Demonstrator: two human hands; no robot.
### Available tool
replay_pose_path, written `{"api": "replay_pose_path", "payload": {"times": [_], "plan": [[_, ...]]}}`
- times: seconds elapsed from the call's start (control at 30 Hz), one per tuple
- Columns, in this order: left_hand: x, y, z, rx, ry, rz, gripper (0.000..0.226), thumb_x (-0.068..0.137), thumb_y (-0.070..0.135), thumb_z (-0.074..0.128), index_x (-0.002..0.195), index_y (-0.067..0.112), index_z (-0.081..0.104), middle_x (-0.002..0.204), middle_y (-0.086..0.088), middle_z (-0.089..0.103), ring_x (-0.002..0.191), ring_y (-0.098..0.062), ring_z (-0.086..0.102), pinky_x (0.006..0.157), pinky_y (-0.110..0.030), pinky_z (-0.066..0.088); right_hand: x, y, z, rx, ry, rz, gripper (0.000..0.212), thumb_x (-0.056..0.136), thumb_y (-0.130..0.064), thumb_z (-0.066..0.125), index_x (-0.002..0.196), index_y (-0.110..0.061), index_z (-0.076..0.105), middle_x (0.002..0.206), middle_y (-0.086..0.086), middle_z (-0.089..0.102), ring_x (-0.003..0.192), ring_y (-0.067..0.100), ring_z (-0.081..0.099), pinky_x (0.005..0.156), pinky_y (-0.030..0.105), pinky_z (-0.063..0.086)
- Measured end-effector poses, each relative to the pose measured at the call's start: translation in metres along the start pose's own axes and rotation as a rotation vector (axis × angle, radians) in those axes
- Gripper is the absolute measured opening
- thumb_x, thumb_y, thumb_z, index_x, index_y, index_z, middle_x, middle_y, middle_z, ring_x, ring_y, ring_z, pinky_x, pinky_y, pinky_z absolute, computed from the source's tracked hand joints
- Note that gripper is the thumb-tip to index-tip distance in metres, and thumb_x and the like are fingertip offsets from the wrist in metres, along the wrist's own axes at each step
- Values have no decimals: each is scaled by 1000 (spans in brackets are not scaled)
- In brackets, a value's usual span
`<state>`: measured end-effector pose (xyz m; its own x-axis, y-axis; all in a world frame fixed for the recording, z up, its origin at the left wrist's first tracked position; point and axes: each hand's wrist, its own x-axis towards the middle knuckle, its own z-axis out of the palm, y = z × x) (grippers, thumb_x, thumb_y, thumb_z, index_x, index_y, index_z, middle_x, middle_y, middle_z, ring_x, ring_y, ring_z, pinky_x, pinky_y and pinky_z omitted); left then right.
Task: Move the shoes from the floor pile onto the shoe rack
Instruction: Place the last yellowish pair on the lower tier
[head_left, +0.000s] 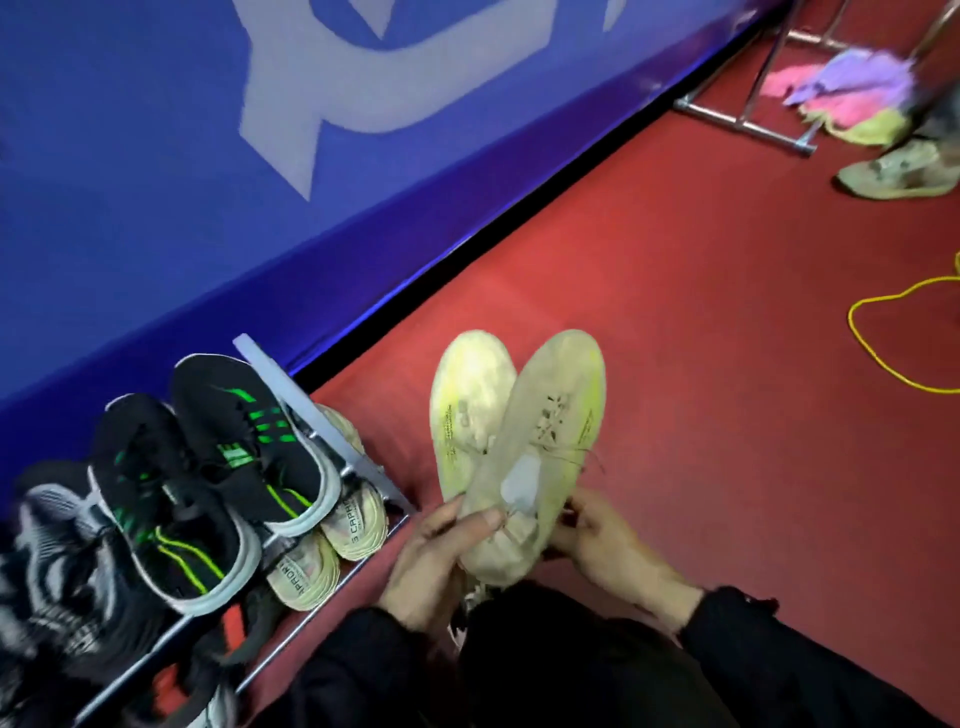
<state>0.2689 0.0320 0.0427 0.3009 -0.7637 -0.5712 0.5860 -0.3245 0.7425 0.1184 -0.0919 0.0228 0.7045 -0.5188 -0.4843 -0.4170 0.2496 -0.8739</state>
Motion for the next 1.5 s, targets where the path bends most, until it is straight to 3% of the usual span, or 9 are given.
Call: {"api": "replay_pose_path", "payload": {"times": [0.27,0.4,0.5,0.63,0.83,1.0,1.23,1.37,1.5], "plan": [[-103,7,-3,198,264,306,45,63,50,83,100,24,79,113,-11,72,104,-22,69,95,-38,53,-76,-96,23,75,-190,118,35,97,-32,64,128,-17,65,119,12,75,114,37,69,102,57,51],[-163,-19,-45,225,399,271,35,101,36,47,105,16,76,101,2,76,99,0,68,89,-16,49,-88,-79,89,22,-132,194,28,96,-20,55,122,-17,65,108,10,78,101,34,75,88,52,60],[-208,-48,-100,570,657,255,17,86,19,57,96,32,64,89,8,66,78,-4,61,70,-15,47,-85,-51,129,-115,-41,255,26,95,-23,50,115,-17,66,91,3,78,80,25,74,69,39,61],[-231,-81,-160,768,524,120,31,81,16,57,93,42,68,106,4,64,95,2,56,86,-10,39,-70,-41,162,-397,-147,279,25,97,-26,48,99,-16,71,95,2,75,84,18,69,71,30,51],[-230,-85,-175,438,501,-24,28,68,11,49,64,27,72,77,3,68,77,-11,60,70,-14,46,-50,-37,164,-637,-192,359,29,95,-39,49,98,-19,69,93,-1,74,86,17,69,68,28,50],[-219,-100,-165,71,483,-133,87,83,-18,58,152,19,19,132,-12,55,111,-23,62,60,-11,53,-44,-26,168,-820,-259,393,39,100,-39,43,127,-17,60,121,6,68,106,23,63,85,26,45],[-180,-140,-214,-20,704,-438,57,65,37,79,105,-3,69,97,-17,75,90,-36,73,82,-52,60,-33,-17,184,-1004,-322,433,45,93,-47,40,122,-20,63,131,4,66,121,26,60,101,32,46],[-147,-128,-222,-208,821,-431,43,95,40,57,100,-2,64,74,-21,72,48,-32,68,41,-34,55,-21,-7,193,-996,-360,366,39,98,-36,37,122,-20,62,133,7,65,116,24,59,94,29,40],[-107,-154,-261,-193,855,-268,39,99,34,51,124,5,55,104,-23,70,64,-30,71,61,-43,60,2,10,199,-969,-400,400,26,100,-21,48,113,-9,67,124,13,66,107,26,59,60,16,38]]}}
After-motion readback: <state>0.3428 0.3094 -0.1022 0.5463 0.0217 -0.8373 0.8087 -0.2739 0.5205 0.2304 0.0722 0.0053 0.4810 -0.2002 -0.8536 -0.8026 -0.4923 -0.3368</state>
